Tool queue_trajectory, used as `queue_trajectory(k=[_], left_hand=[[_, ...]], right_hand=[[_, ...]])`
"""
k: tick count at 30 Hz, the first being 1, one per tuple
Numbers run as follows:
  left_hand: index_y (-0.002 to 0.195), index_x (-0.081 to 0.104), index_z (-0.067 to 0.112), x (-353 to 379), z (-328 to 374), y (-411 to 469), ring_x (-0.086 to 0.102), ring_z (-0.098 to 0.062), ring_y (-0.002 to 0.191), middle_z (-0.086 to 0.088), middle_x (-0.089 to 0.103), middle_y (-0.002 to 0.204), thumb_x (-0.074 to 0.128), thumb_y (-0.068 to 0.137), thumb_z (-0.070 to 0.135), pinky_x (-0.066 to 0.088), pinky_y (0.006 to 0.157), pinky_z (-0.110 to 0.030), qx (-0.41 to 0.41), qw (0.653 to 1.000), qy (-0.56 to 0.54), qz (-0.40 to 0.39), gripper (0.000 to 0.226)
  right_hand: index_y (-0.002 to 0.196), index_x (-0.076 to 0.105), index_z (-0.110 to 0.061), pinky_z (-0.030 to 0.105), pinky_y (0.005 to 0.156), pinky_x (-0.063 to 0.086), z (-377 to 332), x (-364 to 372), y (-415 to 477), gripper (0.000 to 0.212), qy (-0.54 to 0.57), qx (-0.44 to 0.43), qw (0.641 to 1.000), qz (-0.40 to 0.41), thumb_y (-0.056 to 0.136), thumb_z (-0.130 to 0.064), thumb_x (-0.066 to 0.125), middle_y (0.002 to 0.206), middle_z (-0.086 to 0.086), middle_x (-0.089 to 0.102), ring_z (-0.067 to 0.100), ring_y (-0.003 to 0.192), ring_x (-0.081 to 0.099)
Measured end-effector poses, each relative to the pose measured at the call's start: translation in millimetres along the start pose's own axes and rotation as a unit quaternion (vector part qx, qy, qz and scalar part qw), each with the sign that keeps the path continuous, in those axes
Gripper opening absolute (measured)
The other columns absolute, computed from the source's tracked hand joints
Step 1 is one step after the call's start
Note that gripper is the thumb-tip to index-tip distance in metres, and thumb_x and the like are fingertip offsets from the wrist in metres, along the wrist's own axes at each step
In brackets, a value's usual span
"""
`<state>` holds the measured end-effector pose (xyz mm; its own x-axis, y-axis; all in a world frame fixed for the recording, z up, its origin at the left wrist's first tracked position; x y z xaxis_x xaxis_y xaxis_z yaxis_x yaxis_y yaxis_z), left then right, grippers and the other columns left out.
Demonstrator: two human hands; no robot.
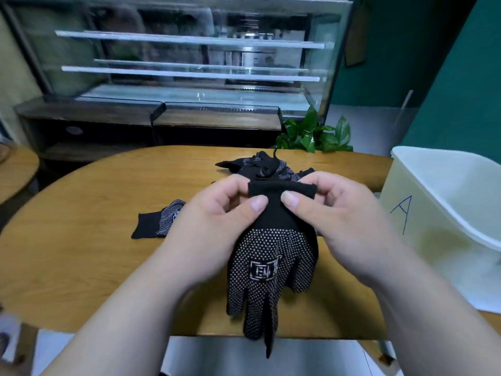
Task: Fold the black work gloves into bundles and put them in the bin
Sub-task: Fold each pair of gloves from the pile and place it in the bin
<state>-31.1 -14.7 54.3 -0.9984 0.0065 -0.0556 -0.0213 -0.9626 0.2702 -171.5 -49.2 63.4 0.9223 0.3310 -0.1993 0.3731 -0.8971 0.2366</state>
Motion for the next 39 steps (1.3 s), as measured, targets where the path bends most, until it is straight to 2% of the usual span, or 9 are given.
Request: queue_trajectory(k=[5,8,11,15,20,23,28,34,39], left_hand=[[0.09,0.063,0.038,-5.5,18.6,13.0,0.06,-0.018,0.073,-0.001,0.067,0.081,0.055,0.089,0.037,0.049,0.073,-0.047,-0.004,0.983,0.181,-0.025,0.007],[0.097,0.062,0.024,-5.7,29.7,14.1,0.052,-0.003,0.047,0.007,0.059,0.063,0.054,0.101,0.013,0.043,0.048,-0.018,-0.031,0.99,0.132,-0.039,0.014],[0.102,0.061,0.012,-5.6,30.3,11.9,0.046,-0.01,0.041,0.001,0.055,0.06,0.051,0.1,0.009,0.034,0.034,-0.018,-0.068,0.99,0.097,-0.075,0.01],[0.093,0.064,0.014,-7.1,21.8,22.4,0.047,-0.016,0.049,-0.006,0.05,0.062,0.057,0.098,0.018,0.039,0.043,-0.024,-0.101,0.983,0.122,-0.09,0.01],[0.082,0.069,0.021,-10.7,33.0,38.7,0.045,-0.025,0.067,-0.014,0.051,0.071,0.074,0.082,0.021,0.034,0.063,-0.039,-0.064,0.988,0.116,-0.08,0.005],[0.084,0.073,0.018,-10.0,46.6,40.3,0.047,-0.028,0.065,-0.02,0.054,0.071,0.075,0.073,0.022,0.038,0.064,-0.046,-0.028,0.989,0.101,-0.104,0.012],[0.087,0.071,0.009,6.7,31.5,26.8,0.055,-0.02,0.06,-0.017,0.048,0.075,0.074,0.072,0.019,0.054,0.056,-0.031,-0.119,0.967,0.051,-0.221,0.018],[0.087,0.062,0.012,-10.7,20.5,46.4,0.05,-0.015,0.054,-0.006,0.05,0.061,0.066,0.092,0.013,0.046,0.058,-0.026,-0.118,0.981,0.103,-0.112,0.006],[0.087,0.063,0.012,1.3,13.8,31.2,0.06,-0.013,0.047,-0.003,0.065,0.061,0.065,0.078,0.018,0.05,0.045,-0.023,-0.185,0.955,0.052,-0.224,0.011]], right_hand=[[0.088,0.068,-0.02,0.012,0.05,0.039,-20.8,-0.7,7.7,0.009,-0.102,0.002,0.995,-0.016,0.095,-0.022,0.064,0.055,-0.017,0.062,-0.003,0.051,0.055],[0.088,0.069,-0.023,0.012,0.05,0.04,-37.1,-0.9,8.4,0.009,-0.127,-0.012,0.992,-0.023,0.096,-0.025,0.064,0.057,-0.017,0.063,-0.004,0.053,0.057],[0.095,0.07,-0.018,0.018,0.056,0.047,-38.4,0.9,7.8,0.01,-0.071,0.025,0.995,-0.06,0.097,-0.022,0.062,0.068,-0.007,0.069,0.007,0.064,0.064],[0.098,0.069,-0.013,0.032,0.07,0.05,-23.7,6.3,14.1,0.013,-0.046,0.085,0.99,-0.098,0.1,-0.022,0.059,0.089,0.009,0.075,0.018,0.077,0.069],[0.087,0.064,-0.012,0.012,0.044,0.037,-31.7,0.9,24.5,0.014,-0.089,0.039,0.992,-0.075,0.099,-0.017,0.059,0.051,-0.012,0.059,0.0,0.043,0.051],[0.081,0.066,-0.017,0.019,0.046,0.038,-32.8,-1.4,23.6,0.017,-0.05,0.039,0.992,-0.111,0.097,-0.018,0.062,0.051,-0.007,0.053,0.008,0.045,0.047],[0.087,0.07,-0.018,0.042,0.073,0.032,-16.7,11.0,17.1,0.012,0.016,0.101,0.972,-0.21,0.086,-0.029,0.073,0.089,0.017,0.06,0.032,0.082,0.05],[0.085,0.067,-0.017,0.024,0.048,0.03,-17.7,-4.4,34.4,0.017,-0.098,0.069,0.989,-0.09,0.098,-0.028,0.062,0.063,0.007,0.042,0.019,0.057,0.039],[0.082,0.065,-0.015,0.018,0.045,0.039,-10.5,14.3,22.3,0.013,0.043,0.123,0.972,-0.197,0.094,-0.017,0.06,0.062,-0.001,0.06,0.01,0.048,0.053]])
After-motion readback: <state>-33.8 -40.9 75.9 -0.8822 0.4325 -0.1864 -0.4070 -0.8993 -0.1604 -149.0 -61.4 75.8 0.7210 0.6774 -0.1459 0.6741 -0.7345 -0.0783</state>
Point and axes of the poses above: each hand's wrist, its own y-axis towards the middle knuckle, its own x-axis out of the palm, z = x × y, the point moved 10 cm from there along y, towards the middle knuckle
